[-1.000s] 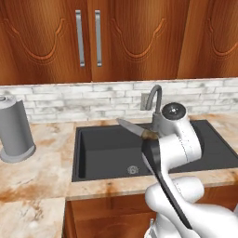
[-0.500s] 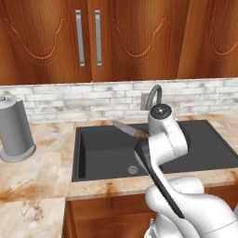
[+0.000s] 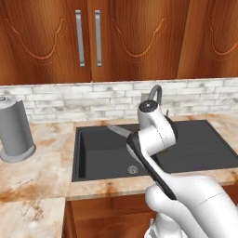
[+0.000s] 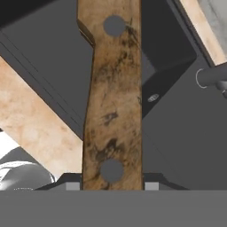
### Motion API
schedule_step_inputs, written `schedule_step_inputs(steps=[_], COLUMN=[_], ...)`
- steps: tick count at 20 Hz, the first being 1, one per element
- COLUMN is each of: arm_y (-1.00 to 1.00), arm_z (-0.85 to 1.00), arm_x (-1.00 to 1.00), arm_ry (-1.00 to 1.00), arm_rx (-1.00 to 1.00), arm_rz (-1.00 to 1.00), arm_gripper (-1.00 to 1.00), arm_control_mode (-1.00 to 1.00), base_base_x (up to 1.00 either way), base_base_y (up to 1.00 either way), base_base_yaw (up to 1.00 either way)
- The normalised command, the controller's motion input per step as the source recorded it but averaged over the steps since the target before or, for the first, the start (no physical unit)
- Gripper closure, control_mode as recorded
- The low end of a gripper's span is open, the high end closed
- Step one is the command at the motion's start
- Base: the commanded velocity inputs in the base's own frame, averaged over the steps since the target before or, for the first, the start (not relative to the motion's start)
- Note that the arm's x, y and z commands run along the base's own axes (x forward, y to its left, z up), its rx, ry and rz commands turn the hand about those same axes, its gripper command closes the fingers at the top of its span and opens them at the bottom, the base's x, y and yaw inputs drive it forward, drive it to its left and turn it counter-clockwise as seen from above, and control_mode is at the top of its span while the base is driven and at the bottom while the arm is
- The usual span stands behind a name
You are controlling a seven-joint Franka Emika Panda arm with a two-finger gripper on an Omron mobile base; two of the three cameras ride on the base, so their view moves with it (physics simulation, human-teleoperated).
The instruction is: Move the cutting board and knife to the sink. Then move spray from the cabinet to the counter.
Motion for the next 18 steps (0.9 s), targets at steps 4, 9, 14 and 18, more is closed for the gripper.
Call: schedule_step_inputs(steps=[4, 9, 14, 18], arm_y=[0.03, 0.08, 0.05, 0.00], arm_z=[-0.16, -0.20, -0.32, -0.36], arm_x=[0.13, 0.16, 0.17, 0.11], arm_ry=[0.00, -0.02, 0.00, 0.08], arm_rx=[0.02, -0.03, 0.01, 0.10], arm_rz=[0.00, -0.01, 0.00, -0.01], arm_gripper=[1.00, 1.00, 1.00, 1.00], arm_control_mode=[-1.00, -1.00, -1.00, -1.00], base_base_x=[0.00, 0.00, 0.00, 0.00], base_base_y=[0.00, 0.00, 0.00, 0.00], base_base_yaw=[0.00, 0.00, 0.00, 0.00])
